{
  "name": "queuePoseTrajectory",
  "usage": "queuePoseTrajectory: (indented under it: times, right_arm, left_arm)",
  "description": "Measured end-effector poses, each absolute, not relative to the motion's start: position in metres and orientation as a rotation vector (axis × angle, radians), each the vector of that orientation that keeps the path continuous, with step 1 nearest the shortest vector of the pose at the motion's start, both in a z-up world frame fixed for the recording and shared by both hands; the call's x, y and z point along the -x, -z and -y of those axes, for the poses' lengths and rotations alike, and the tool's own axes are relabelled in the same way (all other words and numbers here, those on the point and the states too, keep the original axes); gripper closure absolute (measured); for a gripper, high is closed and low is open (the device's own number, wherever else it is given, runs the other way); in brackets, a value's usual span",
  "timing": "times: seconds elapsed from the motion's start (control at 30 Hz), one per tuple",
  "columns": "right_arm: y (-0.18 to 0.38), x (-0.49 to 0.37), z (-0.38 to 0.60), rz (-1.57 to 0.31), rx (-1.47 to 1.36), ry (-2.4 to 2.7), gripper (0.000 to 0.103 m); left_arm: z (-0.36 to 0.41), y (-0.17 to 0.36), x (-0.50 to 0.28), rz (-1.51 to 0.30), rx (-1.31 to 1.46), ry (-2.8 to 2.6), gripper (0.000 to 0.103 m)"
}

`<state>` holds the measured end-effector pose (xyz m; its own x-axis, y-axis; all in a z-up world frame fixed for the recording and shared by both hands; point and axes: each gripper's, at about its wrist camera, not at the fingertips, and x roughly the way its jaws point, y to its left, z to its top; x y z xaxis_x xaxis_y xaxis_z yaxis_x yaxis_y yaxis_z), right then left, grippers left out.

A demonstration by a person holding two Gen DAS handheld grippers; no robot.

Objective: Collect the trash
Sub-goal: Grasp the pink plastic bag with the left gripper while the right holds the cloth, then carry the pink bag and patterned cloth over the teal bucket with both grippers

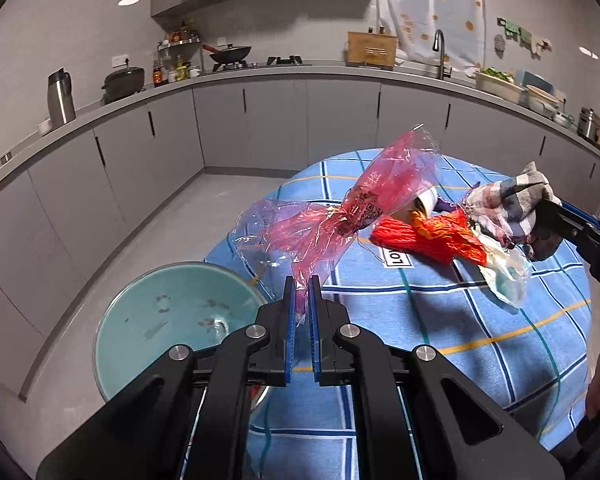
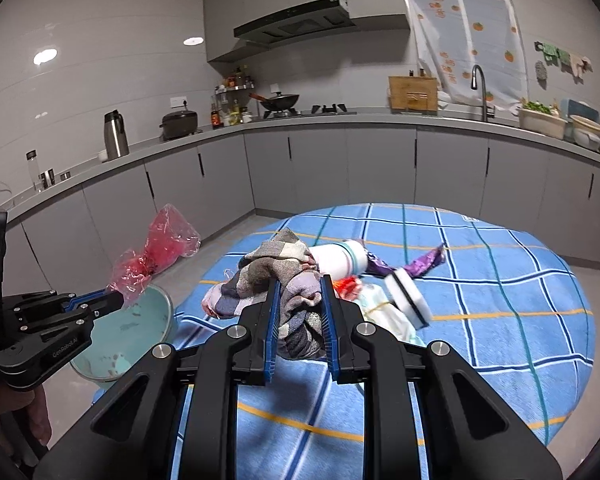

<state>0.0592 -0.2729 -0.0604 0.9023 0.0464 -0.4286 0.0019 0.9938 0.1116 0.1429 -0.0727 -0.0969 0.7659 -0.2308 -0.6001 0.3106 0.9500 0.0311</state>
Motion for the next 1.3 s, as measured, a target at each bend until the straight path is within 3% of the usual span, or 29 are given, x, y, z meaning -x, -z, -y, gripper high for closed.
queuePoseTrajectory:
  times: [1.3]
  right_arm:
    - [0.044, -0.105, 0.164, -0.436, -0.012, -0.241, 0.083]
  left_arm:
    - [-0.035, 0.092, -0.153, -0.622, -0.029, 0.076, 0.096]
